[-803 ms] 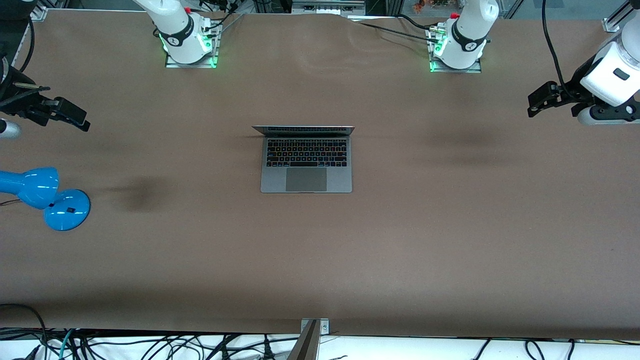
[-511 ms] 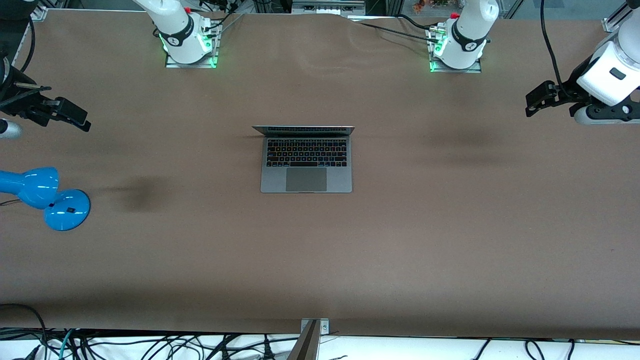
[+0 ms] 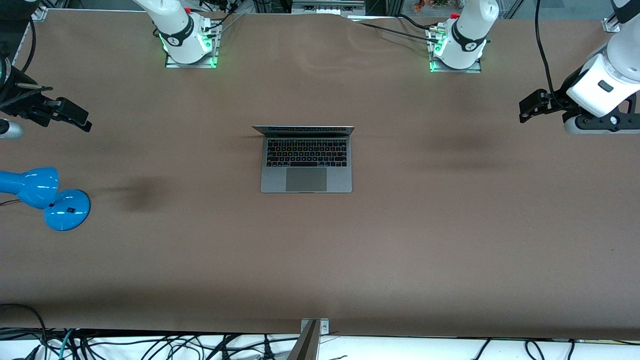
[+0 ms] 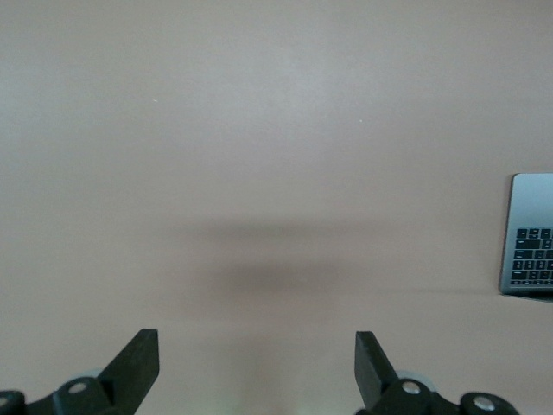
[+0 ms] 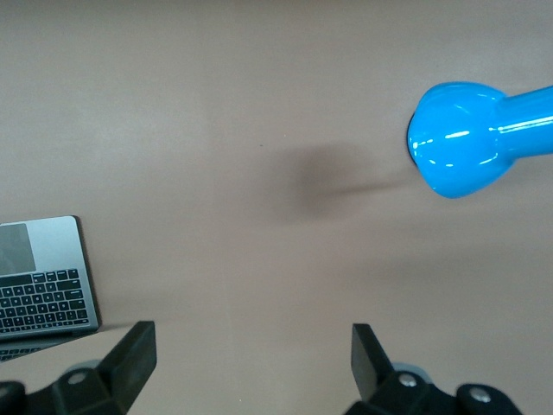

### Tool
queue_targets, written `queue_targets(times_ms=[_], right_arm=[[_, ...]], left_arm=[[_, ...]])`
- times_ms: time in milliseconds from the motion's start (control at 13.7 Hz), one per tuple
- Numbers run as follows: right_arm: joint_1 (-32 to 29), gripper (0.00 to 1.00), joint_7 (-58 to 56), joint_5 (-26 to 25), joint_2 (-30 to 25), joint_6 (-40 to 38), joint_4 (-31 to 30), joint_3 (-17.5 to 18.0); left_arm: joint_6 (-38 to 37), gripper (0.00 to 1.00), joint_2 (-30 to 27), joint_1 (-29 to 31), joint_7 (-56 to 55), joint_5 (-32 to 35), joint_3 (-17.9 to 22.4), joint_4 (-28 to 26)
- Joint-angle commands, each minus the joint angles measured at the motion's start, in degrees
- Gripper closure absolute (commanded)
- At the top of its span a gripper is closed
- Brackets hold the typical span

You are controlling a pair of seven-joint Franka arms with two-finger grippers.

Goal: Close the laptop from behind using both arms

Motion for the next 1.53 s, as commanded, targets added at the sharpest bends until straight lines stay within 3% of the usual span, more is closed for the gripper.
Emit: queue_targets(times_ms=[0,1315,1461], right_arm=[[0.05,0.00,-0.17,-0.78,-0.39,0.49,-0.46,0.37],[0.05,0.00,0.00,-0.69,-0.39,-0.12,-0.55,0.46],[0.05,0.00,0.00,-0.52,-0.30,-0.12,-0.55,0.46]], left_arm=[[-0.50,0.00,0.99,-0.01,1.22,-1.66,0.02,1.75],[2.58,0.00,2.39,-0.19,0.43,-3.68,-0.51,0.52],[2.14,0.00,2.13,-0.28,-0.88,-3.68,-2.17,0.00]])
